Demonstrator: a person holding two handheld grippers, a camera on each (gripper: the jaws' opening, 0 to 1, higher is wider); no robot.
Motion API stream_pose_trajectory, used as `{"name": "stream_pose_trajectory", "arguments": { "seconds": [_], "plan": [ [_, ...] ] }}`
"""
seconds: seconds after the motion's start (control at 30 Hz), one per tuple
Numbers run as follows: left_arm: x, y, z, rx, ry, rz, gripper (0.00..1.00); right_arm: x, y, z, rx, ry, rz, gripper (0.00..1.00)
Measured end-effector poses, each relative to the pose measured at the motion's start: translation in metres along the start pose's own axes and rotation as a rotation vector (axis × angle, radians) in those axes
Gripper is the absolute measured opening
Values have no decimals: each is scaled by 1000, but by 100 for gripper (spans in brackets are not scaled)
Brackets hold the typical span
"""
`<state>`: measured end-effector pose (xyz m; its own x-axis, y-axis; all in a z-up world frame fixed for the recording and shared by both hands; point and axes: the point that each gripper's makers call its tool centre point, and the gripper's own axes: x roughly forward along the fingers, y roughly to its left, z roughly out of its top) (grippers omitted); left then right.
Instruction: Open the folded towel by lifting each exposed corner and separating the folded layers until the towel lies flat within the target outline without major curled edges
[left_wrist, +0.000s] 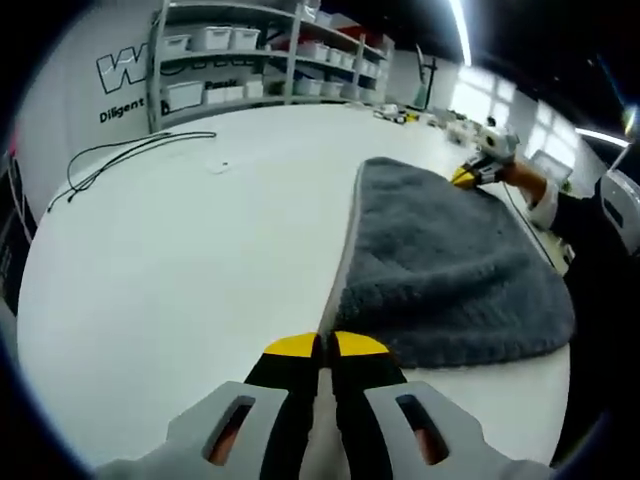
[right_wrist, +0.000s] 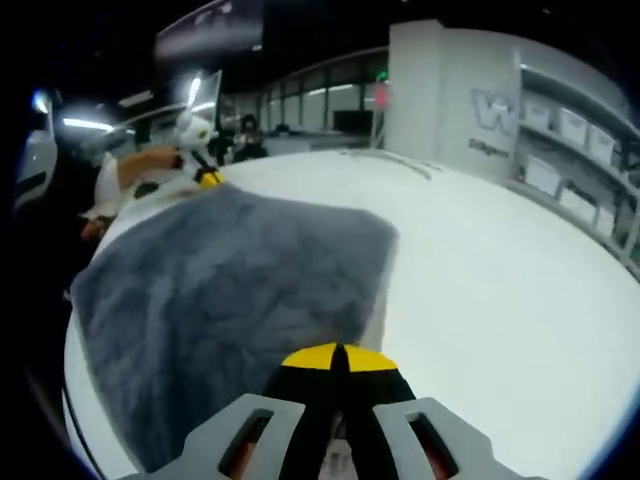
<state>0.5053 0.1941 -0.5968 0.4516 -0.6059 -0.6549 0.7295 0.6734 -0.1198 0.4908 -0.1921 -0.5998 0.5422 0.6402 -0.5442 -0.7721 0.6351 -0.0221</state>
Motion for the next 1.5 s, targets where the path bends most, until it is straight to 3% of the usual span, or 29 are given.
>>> {"name": "stream_pose_trajectory", "arguments": {
  "seconds": [1.5],
  "plan": [
    [46, 21, 42, 68, 2, -16, 6, -39, 27, -26, 76, -18, -71, 0]
  ]
}}
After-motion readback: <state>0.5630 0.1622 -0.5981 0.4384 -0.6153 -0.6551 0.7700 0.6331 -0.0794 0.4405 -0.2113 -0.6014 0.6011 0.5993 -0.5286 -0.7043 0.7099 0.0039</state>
